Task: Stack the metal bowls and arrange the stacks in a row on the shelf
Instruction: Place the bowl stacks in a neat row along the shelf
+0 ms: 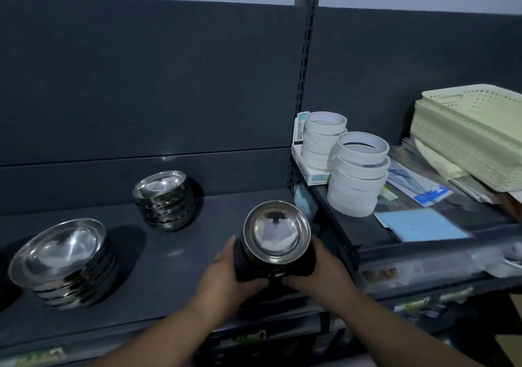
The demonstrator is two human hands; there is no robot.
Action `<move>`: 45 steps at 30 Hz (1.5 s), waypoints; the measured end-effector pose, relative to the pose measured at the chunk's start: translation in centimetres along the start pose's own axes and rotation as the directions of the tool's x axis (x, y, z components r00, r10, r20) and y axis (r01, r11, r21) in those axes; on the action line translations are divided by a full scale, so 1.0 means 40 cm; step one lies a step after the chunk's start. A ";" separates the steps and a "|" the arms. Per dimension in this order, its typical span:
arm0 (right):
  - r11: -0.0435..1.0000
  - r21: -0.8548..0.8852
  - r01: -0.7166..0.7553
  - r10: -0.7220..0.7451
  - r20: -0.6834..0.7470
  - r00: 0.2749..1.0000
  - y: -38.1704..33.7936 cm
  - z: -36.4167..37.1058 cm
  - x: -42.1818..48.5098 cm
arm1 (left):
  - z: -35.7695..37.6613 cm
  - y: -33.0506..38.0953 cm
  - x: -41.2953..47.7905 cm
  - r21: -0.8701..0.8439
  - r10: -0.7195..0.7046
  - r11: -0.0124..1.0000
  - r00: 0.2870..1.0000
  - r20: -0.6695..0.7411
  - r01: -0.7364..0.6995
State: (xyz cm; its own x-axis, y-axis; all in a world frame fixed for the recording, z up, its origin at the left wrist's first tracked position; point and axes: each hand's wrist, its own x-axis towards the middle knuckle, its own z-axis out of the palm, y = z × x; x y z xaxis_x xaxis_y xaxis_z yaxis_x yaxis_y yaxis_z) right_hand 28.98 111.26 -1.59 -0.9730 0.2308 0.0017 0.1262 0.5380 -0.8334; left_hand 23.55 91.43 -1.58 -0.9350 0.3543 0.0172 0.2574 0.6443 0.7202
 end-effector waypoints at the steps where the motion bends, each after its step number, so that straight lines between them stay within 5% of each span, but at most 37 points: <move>1: 0.999 0.035 0.011 -0.010 -0.001 1.000 0.002 0.000 0.005 | -0.003 0.008 0.005 -0.043 0.014 0.999 1.000 -0.011 -0.014; 13: 0.972 0.199 0.125 -0.132 0.020 0.991 0.005 -0.021 0.025 | 0.024 0.016 0.016 -0.195 0.027 0.979 0.990 -0.138 -0.054; 45: 0.959 0.197 0.203 -0.211 0.016 0.977 -0.025 -0.031 0.011 | 0.014 0.030 0.019 -0.253 -0.043 0.967 0.996 -0.075 0.022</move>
State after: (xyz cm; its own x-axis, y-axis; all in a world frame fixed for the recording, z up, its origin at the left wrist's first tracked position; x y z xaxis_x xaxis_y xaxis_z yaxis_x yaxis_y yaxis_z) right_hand 28.65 111.84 -0.07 -0.9807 0.0993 0.1683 -0.1150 0.4030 -0.9079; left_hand 23.29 92.87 -1.10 -0.9608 0.2747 0.0384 0.1663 0.4598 0.8723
